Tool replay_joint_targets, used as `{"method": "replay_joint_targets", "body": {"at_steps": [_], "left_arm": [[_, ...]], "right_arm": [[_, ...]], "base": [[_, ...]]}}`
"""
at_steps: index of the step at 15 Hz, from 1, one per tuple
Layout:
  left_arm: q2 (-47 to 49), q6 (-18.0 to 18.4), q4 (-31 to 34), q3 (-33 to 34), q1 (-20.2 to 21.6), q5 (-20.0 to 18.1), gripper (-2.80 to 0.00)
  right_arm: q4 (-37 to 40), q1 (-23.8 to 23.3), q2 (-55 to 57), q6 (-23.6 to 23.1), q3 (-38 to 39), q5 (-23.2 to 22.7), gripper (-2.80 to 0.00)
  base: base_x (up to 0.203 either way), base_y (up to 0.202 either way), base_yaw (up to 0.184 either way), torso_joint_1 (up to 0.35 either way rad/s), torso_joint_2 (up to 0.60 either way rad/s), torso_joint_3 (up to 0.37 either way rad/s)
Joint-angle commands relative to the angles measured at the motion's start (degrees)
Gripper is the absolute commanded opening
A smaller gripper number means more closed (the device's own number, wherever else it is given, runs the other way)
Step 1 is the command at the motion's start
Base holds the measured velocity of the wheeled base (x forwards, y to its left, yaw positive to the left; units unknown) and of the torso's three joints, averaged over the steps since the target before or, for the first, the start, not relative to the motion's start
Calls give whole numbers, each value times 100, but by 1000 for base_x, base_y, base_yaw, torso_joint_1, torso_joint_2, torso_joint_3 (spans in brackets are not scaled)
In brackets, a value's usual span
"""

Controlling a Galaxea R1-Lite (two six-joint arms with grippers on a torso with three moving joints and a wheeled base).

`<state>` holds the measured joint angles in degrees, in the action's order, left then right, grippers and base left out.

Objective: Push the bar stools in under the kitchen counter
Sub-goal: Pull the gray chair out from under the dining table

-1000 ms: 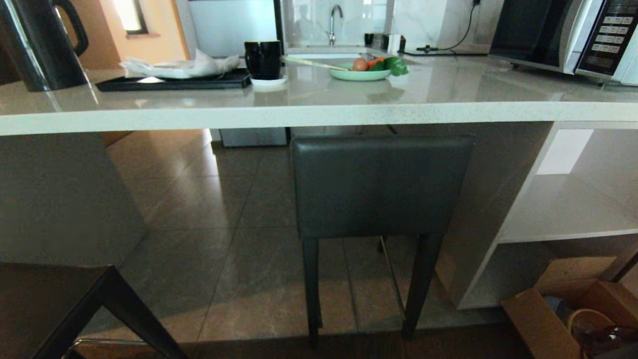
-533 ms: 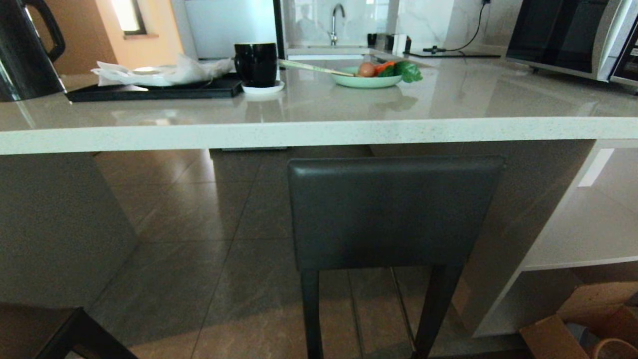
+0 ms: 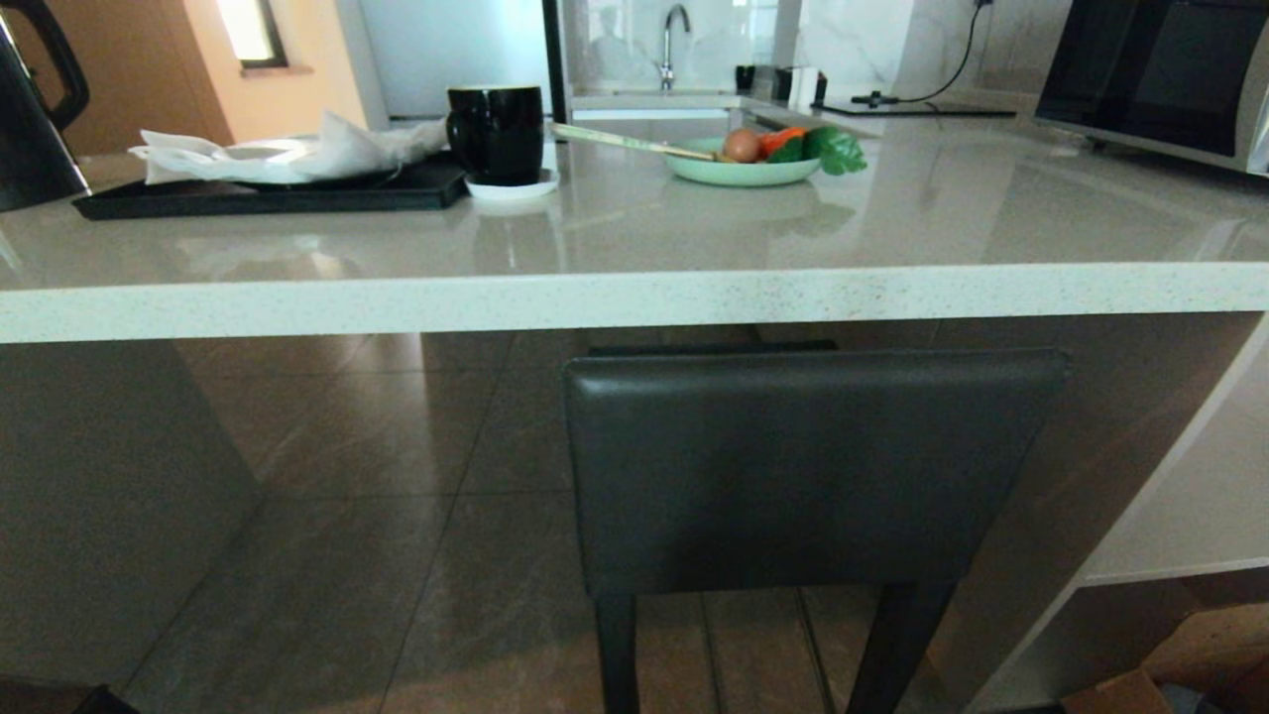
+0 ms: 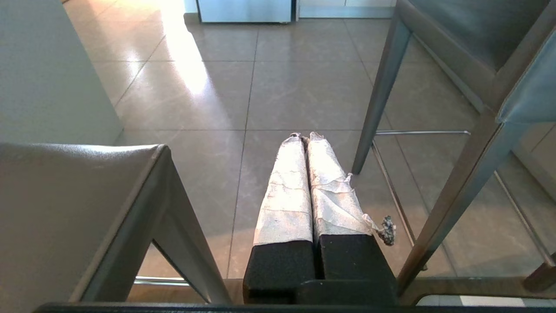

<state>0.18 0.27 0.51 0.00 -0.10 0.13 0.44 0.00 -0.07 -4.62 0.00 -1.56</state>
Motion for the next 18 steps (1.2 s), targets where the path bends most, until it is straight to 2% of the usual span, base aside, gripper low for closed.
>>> {"method": "replay_joint_targets", "body": {"at_steps": [1,4,13,18], "left_arm": [[8,0,2,0,1,4,-280],[8,0,-5,0,1,4,-280],[8,-18,-7,0,1,4,-280],[8,-18,1,0,1,13,-280]], "right_arm": [[0,0,7,-4,0,-2,-280],[0,0,7,-4,0,-5,-280],[0,0,7,-83,0,-21,-280],[0,0,7,-83,0,-2,-280]], "base": [[0,0,0,0,0,0],[1,-33,1,2,1,2],[0,-177,0,2,2,2],[0,-11,0,0,1,0]]}}
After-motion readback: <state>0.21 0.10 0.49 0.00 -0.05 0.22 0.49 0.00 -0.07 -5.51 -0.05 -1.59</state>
